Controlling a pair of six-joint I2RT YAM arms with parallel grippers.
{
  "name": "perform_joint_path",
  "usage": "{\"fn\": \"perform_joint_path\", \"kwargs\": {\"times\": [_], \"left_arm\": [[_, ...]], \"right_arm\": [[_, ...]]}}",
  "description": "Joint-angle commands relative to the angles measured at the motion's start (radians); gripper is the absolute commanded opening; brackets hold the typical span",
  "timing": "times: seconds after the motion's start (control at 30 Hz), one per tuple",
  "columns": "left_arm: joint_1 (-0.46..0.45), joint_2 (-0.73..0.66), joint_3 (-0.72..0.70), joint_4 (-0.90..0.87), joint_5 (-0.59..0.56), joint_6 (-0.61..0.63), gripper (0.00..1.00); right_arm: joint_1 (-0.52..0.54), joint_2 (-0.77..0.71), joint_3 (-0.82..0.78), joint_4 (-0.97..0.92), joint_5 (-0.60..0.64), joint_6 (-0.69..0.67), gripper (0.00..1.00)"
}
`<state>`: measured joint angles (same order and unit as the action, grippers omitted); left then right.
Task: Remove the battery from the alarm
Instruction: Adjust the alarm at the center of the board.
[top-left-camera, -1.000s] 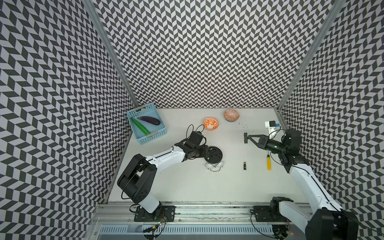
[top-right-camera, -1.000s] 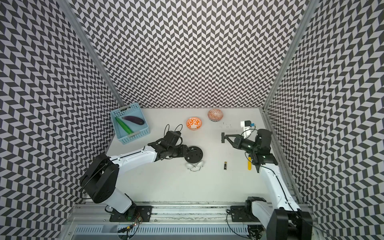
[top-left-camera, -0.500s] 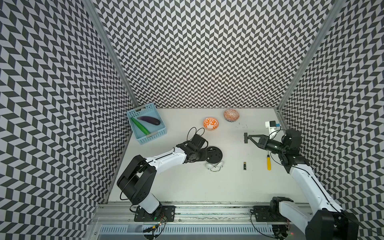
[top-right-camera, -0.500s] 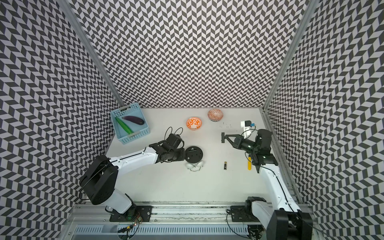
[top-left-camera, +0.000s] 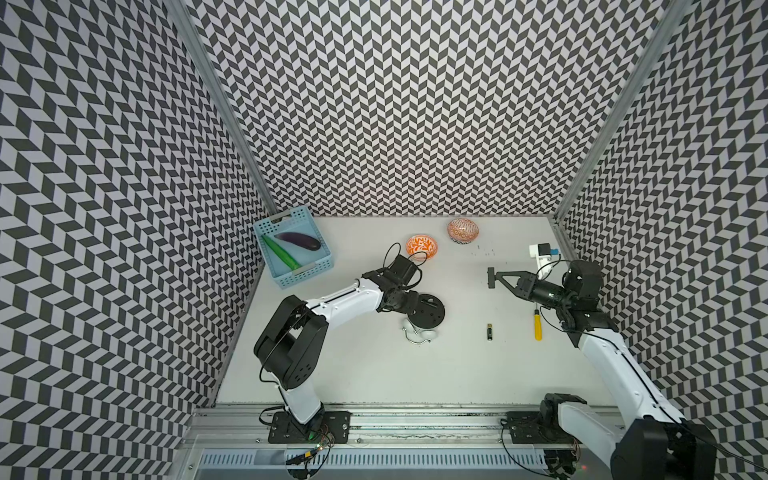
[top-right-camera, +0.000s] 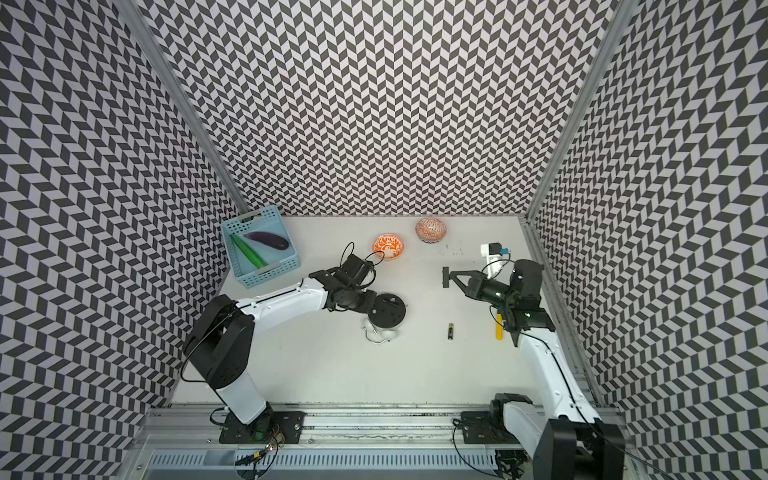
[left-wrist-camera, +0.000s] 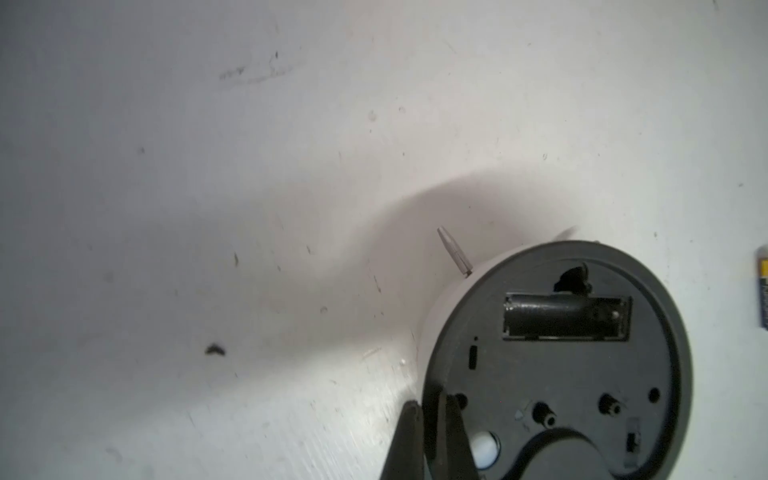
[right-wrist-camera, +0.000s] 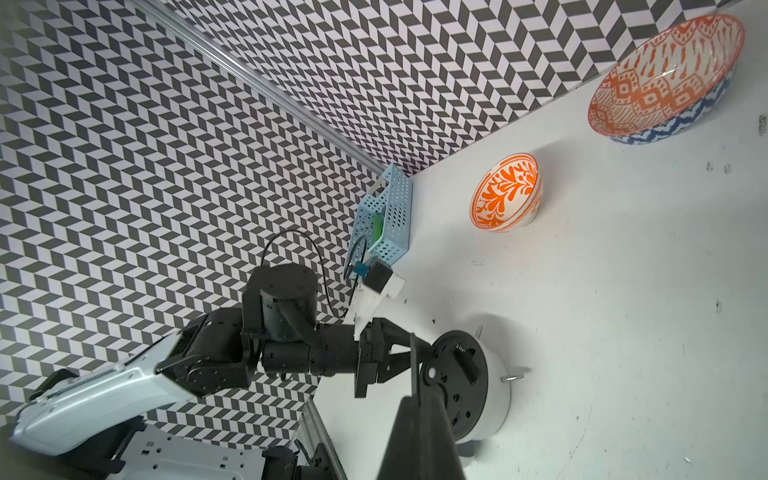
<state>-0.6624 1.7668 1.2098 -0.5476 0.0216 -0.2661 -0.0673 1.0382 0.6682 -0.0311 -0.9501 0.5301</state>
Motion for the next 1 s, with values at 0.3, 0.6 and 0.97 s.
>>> {"fn": "perform_joint_path", "kwargs": {"times": [0.3,0.6,0.97], "left_arm": [[0.035,0.187,0.217,-0.028,0.267,0.551,0.15],[0.038,-0.083,0.148,0.025,-0.149,0.161,0.74],[0.015,-0.430,-0.505,0.426,0.172,-0.614,0.41]], "right_arm": [[0.157,0.032,-0.046,-0.051,0.085,-0.072,0.00],[0.167,0.030,-0.042,-0.068,0.126,-0.098,0.00],[0.281,0.180,0.025,-0.046,0.200,-0.171,0.00]]}}
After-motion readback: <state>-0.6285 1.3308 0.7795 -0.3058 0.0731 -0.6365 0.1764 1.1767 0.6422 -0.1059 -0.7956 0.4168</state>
